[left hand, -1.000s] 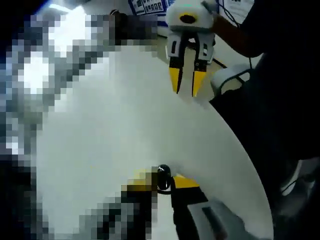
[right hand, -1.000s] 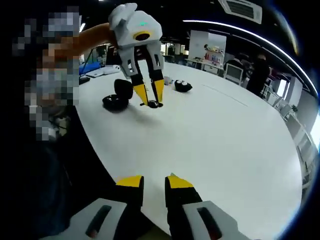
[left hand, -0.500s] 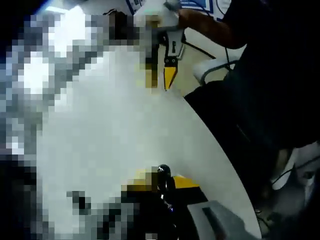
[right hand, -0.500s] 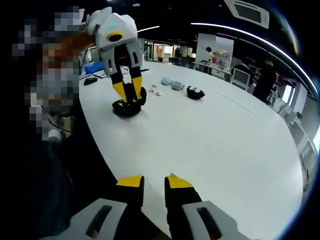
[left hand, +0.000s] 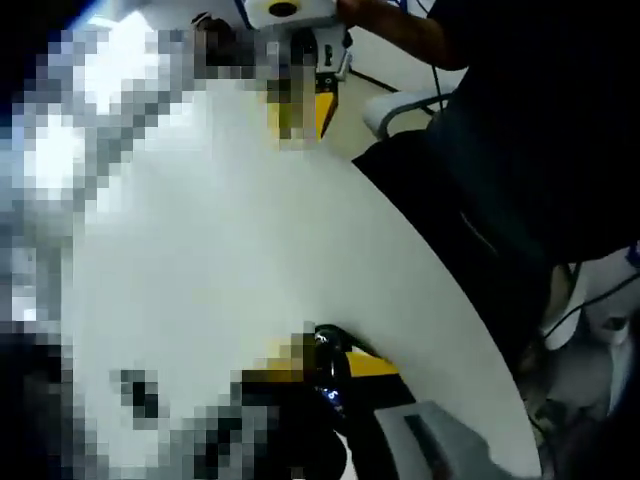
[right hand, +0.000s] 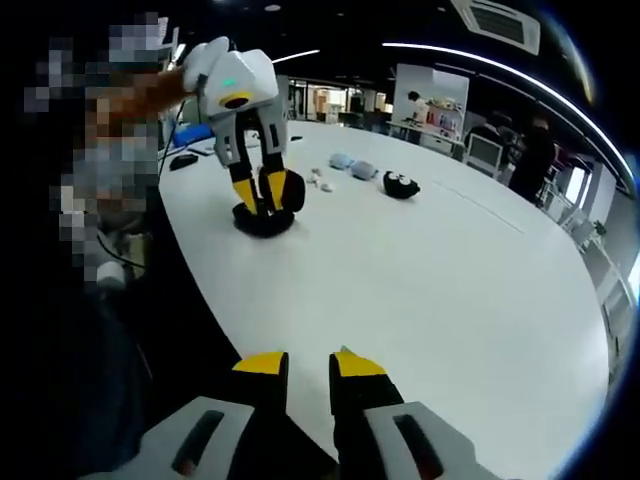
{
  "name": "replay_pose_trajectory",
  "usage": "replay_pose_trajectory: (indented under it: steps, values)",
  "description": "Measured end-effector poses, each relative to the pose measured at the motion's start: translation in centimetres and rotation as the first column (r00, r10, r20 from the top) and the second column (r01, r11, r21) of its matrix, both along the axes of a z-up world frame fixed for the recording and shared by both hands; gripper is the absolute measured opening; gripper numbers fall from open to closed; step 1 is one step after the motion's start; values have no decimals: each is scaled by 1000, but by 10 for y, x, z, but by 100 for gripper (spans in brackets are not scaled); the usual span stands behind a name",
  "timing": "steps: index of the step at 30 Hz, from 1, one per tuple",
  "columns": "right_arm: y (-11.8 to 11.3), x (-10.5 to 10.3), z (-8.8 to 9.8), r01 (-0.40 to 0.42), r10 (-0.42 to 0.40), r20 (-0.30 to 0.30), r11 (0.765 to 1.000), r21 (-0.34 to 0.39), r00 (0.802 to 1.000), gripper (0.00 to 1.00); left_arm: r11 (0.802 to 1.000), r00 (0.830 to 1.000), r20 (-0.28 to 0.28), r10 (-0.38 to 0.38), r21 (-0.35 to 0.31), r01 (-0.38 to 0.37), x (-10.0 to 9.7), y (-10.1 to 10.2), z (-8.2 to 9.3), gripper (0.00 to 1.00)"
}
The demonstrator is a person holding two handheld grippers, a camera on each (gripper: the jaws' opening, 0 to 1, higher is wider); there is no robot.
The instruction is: Pick up the earbuds from the table and place the earbuds into the earbud case
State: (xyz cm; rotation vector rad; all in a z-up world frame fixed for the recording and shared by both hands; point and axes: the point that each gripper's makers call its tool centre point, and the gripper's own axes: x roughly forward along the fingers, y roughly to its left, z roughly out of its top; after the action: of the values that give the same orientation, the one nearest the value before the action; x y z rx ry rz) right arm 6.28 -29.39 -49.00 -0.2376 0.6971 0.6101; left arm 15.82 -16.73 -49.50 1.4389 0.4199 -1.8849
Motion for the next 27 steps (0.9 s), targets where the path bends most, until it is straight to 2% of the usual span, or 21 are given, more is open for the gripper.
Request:
replay_pose_trajectory:
  steps: [8, 15, 18, 22, 25, 27]
  values:
    - [4, 3, -1, 2, -2, -9, 1000, 0, 1000, 16, 999, 999, -1, -46, 8, 46, 2, 0, -3, 15]
    - [4, 4, -1, -9, 8, -13, 1000, -9, 1000, 16, 999, 999, 1, -33, 14, 33, 7, 2, -6, 16]
    - [9, 8, 1, -23, 23, -3, 1000, 9, 1000, 16, 1000, 1000, -7, -5, 4, 5, 8, 4, -5, 17]
    - [25, 25, 12, -47, 44, 52, 997, 59, 998, 16, 998, 999, -22, 47, -37, -48, 8, 4, 1, 19]
    - [55, 40, 22, -136, 122, 130, 986, 102, 984, 17, 988, 993, -19, 117, -95, -118, 11, 4, 7, 23]
    - [74, 46, 24, -192, 172, 147, 972, 134, 974, 17, 975, 985, -38, 171, -138, -175, 10, 5, 12, 23]
